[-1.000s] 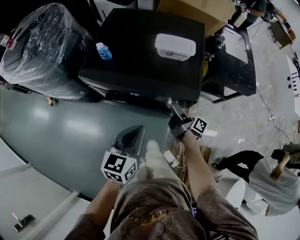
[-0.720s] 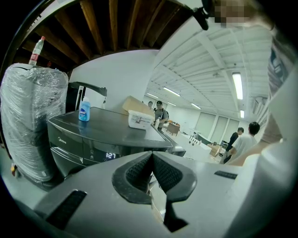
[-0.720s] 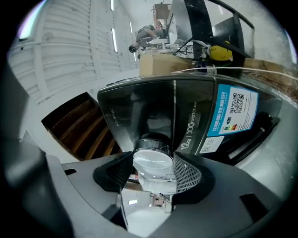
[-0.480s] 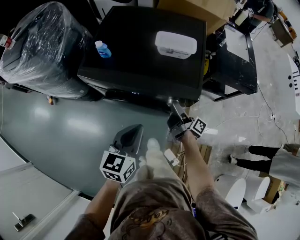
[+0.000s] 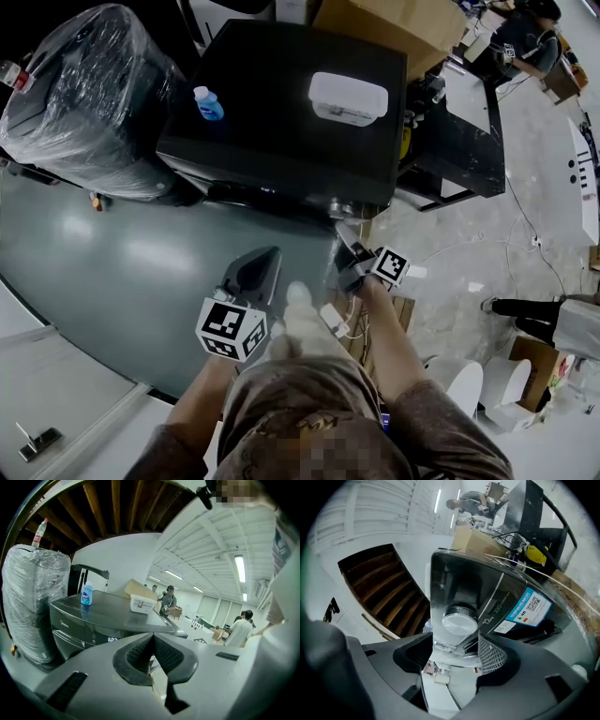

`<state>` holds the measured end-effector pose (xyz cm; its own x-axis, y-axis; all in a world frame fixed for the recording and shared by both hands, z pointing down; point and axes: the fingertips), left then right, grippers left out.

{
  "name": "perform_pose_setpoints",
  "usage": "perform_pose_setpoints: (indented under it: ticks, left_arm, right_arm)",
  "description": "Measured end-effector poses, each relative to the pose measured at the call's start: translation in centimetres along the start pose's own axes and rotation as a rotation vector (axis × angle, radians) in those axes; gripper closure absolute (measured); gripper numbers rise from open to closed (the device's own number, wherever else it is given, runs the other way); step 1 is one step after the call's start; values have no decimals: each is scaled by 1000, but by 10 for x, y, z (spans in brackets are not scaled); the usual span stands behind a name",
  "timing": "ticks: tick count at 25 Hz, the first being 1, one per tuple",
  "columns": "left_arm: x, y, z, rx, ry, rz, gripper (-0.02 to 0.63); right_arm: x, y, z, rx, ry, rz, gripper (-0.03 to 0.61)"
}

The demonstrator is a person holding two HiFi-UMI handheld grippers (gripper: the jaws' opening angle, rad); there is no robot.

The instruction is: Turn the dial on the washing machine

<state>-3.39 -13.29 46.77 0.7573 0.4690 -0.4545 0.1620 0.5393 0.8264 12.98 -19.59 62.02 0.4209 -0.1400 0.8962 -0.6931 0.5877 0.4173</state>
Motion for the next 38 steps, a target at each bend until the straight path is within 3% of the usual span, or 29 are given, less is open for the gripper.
perform_pose_setpoints:
  ticks: [9,15,19,30,31,36,38]
  left_arm:
    - [6,-33,-6,74,13,4,618]
    - [11,-59,-24,108,8,7,618]
    - [11,-74,-40,119,-1,16,618]
    - [30,-87,-84,136,-13,58,618]
    - [32,-87,-87,142,-14,64,618]
    - [39,-88,-98,190,-13,96,618]
    - [41,-86,-100,212,-15,89,618]
  right_arm:
    - [-107,-21,-14,-32,-100,-302,310]
    - [-182,-26,-33,-96,-91,-636,310]
    - [-222,-25,-49,-96,-91,-808,310]
    - [-289,6,-83,-104,-69,-1056,311]
    - [-293,10,-84,-104,-68,-1082,323]
    - [-300,12,-96,-20,-42,-1131,562]
    - [-299,12,-101,12,-28,-1134,578]
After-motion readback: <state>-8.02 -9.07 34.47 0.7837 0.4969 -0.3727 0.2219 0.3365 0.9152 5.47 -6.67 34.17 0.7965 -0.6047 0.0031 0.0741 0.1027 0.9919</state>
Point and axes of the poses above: the fingertips, and each gripper's own axes: z forward along the fingers, x to its right, y out of its underside, and after that the axes turned 8 degrees about -z, right-handed
